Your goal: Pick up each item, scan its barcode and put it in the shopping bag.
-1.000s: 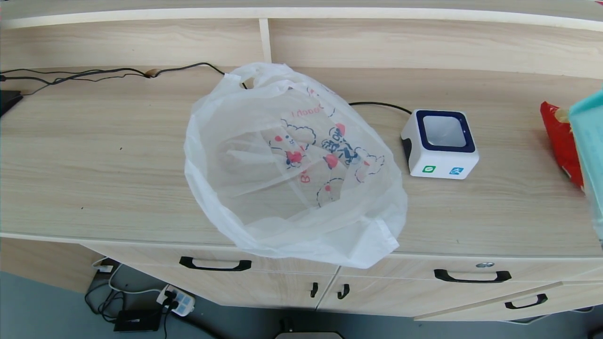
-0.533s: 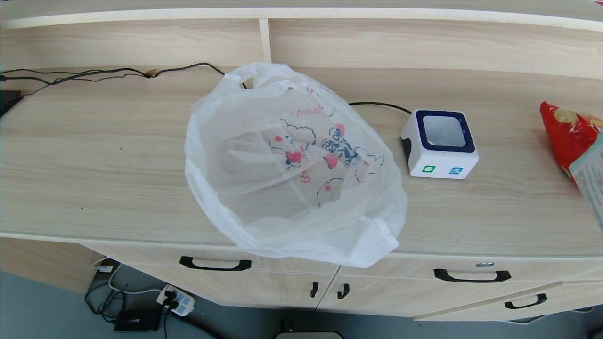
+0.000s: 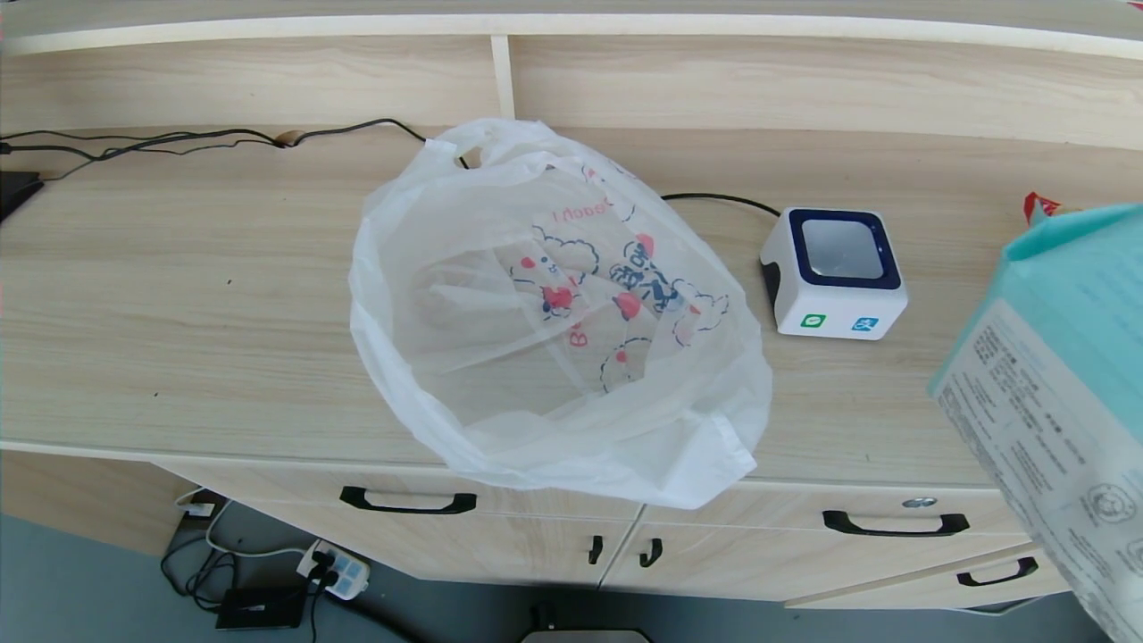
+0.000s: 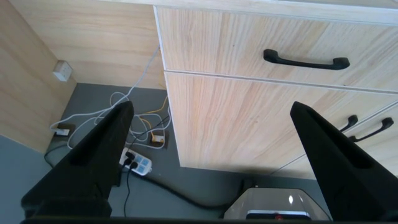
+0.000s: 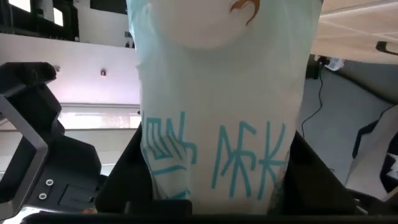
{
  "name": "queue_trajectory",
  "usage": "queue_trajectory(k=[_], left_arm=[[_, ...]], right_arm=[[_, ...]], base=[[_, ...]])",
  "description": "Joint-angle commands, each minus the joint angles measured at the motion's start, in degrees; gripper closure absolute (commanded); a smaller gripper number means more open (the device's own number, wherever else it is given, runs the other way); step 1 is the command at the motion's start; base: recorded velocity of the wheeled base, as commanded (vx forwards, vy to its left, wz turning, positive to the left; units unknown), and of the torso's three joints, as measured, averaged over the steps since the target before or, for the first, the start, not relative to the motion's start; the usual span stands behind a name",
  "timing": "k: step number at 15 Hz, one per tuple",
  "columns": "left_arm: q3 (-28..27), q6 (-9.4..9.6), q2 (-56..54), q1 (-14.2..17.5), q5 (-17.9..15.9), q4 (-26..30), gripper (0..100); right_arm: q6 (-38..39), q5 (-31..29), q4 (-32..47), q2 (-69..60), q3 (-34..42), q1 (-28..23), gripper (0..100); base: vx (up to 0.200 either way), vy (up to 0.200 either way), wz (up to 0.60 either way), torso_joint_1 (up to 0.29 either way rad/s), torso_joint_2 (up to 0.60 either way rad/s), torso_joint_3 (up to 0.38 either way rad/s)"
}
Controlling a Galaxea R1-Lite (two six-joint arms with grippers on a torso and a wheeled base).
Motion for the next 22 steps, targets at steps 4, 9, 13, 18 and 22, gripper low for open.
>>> queue_trajectory(k=[4,9,13,18,22], left_arm=[[0.0,0.01,0.09,0.02,0.01,-0.02,0],[0.0,-0.08,0.09,0.02,0.01,-0.02,0],[0.0,0.01,0.09,0.02,0.01,-0.1,0],[0.0,0.63,0.09,0.02,0.01,-0.19,0],[0.0,2.03,0.09,0.02,0.01,-0.19,0]], right_arm=[[1.65,0.27,-9.18,10.1,-1.23,2.45,100],[8.33,0.44,-23.42,23.63,-5.01,11.5,100],[18.17,0.44,-37.13,30.93,-5.18,13.0,100],[33.99,0.36,-57.96,37.96,-2.2,12.91,100],[47.7,0.36,-78.18,43.76,3.52,13.0,100]], base=[[0.0,0.0,0.0,0.0,0.0,0.0],[0.0,0.0,0.0,0.0,0.0,0.0],[0.0,0.0,0.0,0.0,0.0,0.0],[0.0,0.0,0.0,0.0,0.0,0.0],[0.0,0.0,0.0,0.0,0.0,0.0]])
